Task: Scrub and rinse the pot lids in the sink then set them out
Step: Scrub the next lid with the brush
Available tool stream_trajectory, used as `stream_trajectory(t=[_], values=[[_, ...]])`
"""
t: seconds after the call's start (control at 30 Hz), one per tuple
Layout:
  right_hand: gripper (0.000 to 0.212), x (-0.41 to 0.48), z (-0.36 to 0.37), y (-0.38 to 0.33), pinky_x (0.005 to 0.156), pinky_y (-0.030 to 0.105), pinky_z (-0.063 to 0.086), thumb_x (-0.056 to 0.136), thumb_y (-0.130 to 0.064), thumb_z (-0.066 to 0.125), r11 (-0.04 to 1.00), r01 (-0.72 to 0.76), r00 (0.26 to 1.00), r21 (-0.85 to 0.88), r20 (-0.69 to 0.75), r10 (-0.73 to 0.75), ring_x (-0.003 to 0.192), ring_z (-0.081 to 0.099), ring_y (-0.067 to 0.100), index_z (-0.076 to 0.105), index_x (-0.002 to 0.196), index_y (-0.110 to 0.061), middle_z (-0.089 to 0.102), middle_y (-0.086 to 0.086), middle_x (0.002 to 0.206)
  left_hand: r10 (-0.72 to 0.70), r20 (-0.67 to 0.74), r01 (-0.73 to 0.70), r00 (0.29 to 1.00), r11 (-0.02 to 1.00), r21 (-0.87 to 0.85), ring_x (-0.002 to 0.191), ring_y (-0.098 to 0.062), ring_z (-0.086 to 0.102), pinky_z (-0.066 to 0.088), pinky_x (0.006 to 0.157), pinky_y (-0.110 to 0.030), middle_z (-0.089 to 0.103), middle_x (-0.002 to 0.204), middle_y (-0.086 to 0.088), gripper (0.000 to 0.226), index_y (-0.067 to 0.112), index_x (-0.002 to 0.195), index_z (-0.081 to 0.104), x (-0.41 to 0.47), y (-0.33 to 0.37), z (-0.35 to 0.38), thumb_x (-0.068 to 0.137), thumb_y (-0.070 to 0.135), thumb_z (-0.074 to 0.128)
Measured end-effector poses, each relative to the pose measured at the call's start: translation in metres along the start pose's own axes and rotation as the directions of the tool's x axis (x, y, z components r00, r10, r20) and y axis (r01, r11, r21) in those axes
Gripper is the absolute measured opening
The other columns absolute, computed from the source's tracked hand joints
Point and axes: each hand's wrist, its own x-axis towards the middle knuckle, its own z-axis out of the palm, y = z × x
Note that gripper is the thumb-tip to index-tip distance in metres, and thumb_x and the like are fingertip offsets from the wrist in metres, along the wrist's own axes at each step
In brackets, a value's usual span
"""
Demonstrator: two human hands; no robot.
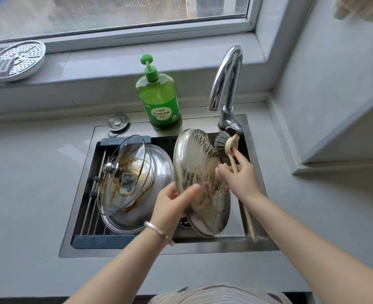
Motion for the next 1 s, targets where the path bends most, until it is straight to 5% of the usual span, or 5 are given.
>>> stream_trajectory(t=[0.3,0.43,0.73,0.9,1.0], values=[[0.051,-0.017,-0.021,-0.005,0.097,0.021,0.042,0.086,-0.036,0.062,0.909,0.370,0.882,-0.190,0.380,-0.279,0.113,0.053,0.003,0.038,0.121,-0.064,0.058,-0.014,0.121,-0.409,0.054,0.411,0.911,0.910,-0.050,0.062,-0.022,0.068,0.055,0.054,-0.029,0.068,0.081,-0.015,0.048,-0.009,0.123,0.051,0.034,0.032,-0.029,0.077,-0.002,0.063],[0.034,0.002,-0.030,-0.009,0.080,0.036,0.048,0.096,-0.029,0.045,0.733,0.291,0.955,-0.615,0.230,-0.186,0.098,0.060,0.023,0.051,0.127,-0.043,0.067,0.000,0.107,-0.298,-0.100,0.290,0.949,0.953,-0.086,0.059,-0.024,0.065,0.055,0.055,-0.031,0.067,0.073,-0.014,0.029,-0.002,0.099,0.059,0.035,0.024,-0.020,0.072,-0.009,0.067],[0.030,0.004,-0.025,-0.029,0.066,0.026,0.046,0.093,-0.019,0.053,0.892,0.231,0.965,-0.389,0.209,-0.159,0.066,0.057,0.008,0.062,0.117,-0.035,0.068,-0.009,0.082,-0.176,-0.021,0.174,0.984,0.982,-0.067,0.065,-0.032,0.063,0.056,0.064,-0.041,0.065,0.071,-0.018,0.030,0.001,0.083,0.058,0.020,0.025,-0.015,0.066,-0.023,0.062],[0.041,-0.040,-0.007,-0.050,0.070,0.043,0.051,0.090,-0.015,0.055,0.825,0.513,0.781,-0.239,0.529,-0.332,0.076,0.065,0.028,0.058,0.108,-0.052,0.073,-0.002,0.091,-0.121,0.000,0.121,0.993,0.993,0.007,0.066,-0.026,0.063,0.053,0.058,-0.032,0.066,0.066,-0.008,0.035,0.004,0.080,0.063,0.020,0.019,-0.012,0.063,-0.027,0.061],[0.035,0.001,-0.018,-0.055,0.074,0.039,0.053,0.092,-0.019,0.051,0.829,0.333,0.932,-0.449,0.289,-0.218,0.084,0.065,0.024,0.060,0.114,-0.045,0.072,0.001,0.104,-0.156,0.016,0.156,0.988,0.987,0.035,0.058,-0.023,0.065,0.056,0.055,-0.032,0.067,0.062,-0.008,0.033,0.004,0.080,0.058,0.015,0.018,-0.008,0.065,-0.025,0.063]])
